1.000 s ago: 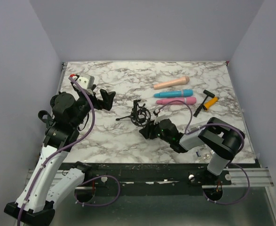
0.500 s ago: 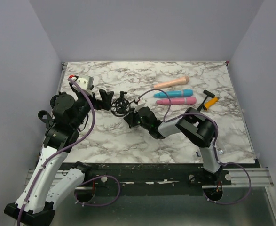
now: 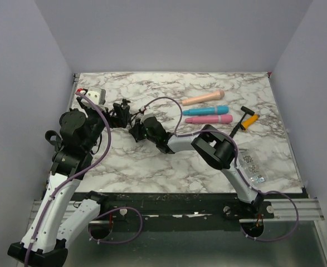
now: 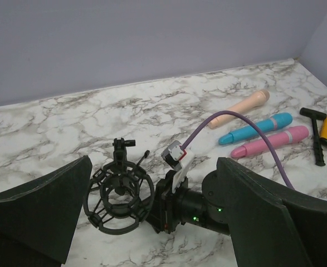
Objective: Remove the microphone from the stand
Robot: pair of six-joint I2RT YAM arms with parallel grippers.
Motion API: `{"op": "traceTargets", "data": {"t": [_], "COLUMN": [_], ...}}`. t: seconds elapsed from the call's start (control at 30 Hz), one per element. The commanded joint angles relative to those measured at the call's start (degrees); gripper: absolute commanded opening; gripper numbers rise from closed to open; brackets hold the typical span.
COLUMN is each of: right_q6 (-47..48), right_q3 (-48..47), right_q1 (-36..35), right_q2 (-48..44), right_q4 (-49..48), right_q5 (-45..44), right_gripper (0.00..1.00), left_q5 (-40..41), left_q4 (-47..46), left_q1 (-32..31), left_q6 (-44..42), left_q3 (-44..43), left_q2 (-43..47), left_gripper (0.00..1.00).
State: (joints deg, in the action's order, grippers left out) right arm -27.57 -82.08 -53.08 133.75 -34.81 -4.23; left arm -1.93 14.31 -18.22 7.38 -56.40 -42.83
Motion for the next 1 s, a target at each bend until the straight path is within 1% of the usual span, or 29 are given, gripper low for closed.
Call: {"op": "traceTargets", "data": {"t": [0.0, 0.07, 0.17, 0.3, 0.37, 0.43, 0.5, 0.57, 0.67, 0.77, 0.9, 0.97], "right_q6": [-2.0, -2.5, -3.1, -5.0, -5.3, -4.5, -4.3, -3.3, -2.0, -1.0, -1.4, -2.3], "right_q3": [-3.2, -3.3, -1.0, 2.8, 4.0, 5.7, 8.9, 12.5, 18.0, 25.0, 33.4, 37.2], "right_q1": [-2.8, -3.6, -4.2, -4.2, -4.3, -4.2, -4.2, -4.3, -4.3, -4.2, -4.2, -4.3], "right_q2": [3.6, 3.8, 2.3, -0.6, -2.4, -4.8, -8.0, -11.8, -18.1, -26.5, -39.3, -46.5], "right_q4": [3.4, 3.6, 3.1, 4.0, 5.9, 7.8, 8.0, 7.9, 9.4, 12.2, 20.2, 24.7], "right_q5": [1.2, 1.4, -0.2, -1.4, -1.4, -1.7, -3.1, -3.5, -3.1, -3.9, -7.3, -8.9], "right_gripper": [0.09, 0.12, 0.18, 0.32, 0.47, 0.58, 0.67, 0.73, 0.76, 0.81, 0.84, 0.84], "left_q5": [-0.2, -0.8, -1.4, -2.8, -3.2, -3.5, -3.5, -3.5, -3.5, -3.7, -4.8, -5.3], "left_q4": [-1.2, -1.4, -1.5, -1.6, -1.7, -1.8, -1.9, -1.9, -2.0, -1.9, -2.2, -2.3], "left_q1": [1.6, 2.5, 3.3, 4.6, 5.2, 5.5, 5.6, 5.7, 5.7, 5.7, 5.7, 5.7], "left_q6": [1.2, 1.7, 2.3, 3.2, 3.6, 3.8, 3.9, 3.9, 3.9, 4.1, 4.8, 5.2], "left_q3": [0.6, 0.8, 0.8, 0.8, 0.8, 0.9, 0.9, 1.0, 1.1, 1.1, 1.3, 1.4], "left_q2": [-0.3, -0.5, -1.0, -1.6, -1.6, -1.7, -1.7, -1.7, -1.8, -1.8, -1.7, -1.6], "left_gripper": [0.98, 0.98, 0.98, 0.98, 0.98, 0.98, 0.98, 0.98, 0.98, 0.98, 0.98, 0.98]}}
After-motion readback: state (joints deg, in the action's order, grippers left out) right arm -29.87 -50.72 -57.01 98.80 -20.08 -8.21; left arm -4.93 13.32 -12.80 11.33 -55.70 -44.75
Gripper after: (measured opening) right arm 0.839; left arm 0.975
